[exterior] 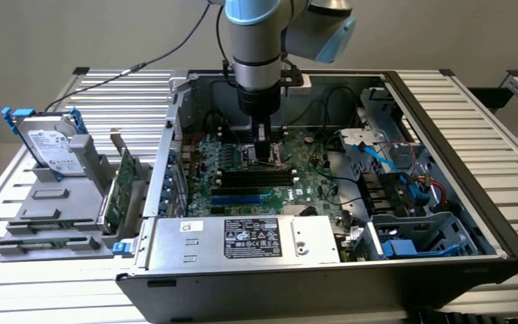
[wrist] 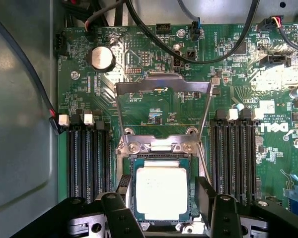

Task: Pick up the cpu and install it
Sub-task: 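Place the cpu into insertion slot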

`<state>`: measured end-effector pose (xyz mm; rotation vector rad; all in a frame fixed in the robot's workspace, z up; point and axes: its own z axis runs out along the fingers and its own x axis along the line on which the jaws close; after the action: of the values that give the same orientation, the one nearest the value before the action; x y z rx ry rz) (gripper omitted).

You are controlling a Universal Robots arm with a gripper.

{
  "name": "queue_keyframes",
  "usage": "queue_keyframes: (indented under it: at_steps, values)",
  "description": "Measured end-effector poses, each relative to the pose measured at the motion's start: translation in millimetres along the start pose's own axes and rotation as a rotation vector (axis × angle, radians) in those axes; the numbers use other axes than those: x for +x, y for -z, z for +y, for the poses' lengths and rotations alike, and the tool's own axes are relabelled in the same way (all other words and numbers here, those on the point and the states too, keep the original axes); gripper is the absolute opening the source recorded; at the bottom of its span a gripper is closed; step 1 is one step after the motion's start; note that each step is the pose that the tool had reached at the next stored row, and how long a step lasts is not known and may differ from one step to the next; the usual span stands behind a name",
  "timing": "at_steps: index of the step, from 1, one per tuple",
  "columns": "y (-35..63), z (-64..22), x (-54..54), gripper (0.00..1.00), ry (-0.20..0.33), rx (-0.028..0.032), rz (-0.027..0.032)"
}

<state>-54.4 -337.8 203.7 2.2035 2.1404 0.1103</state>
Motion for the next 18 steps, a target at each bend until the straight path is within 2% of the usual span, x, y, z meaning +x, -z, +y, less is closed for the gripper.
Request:
queue_keyframes:
  at_steps: [4, 13, 18]
  values:
    - [5.3, 0.5, 0.0, 0.62, 0.000, 0.0000, 0.0000]
    - [25.8, 2.6, 0.1, 0.62, 0.000, 0.0001, -0.0001]
    - [40.1, 4.0, 0.2, 0.62, 0.000, 0.0026, -0.0001]
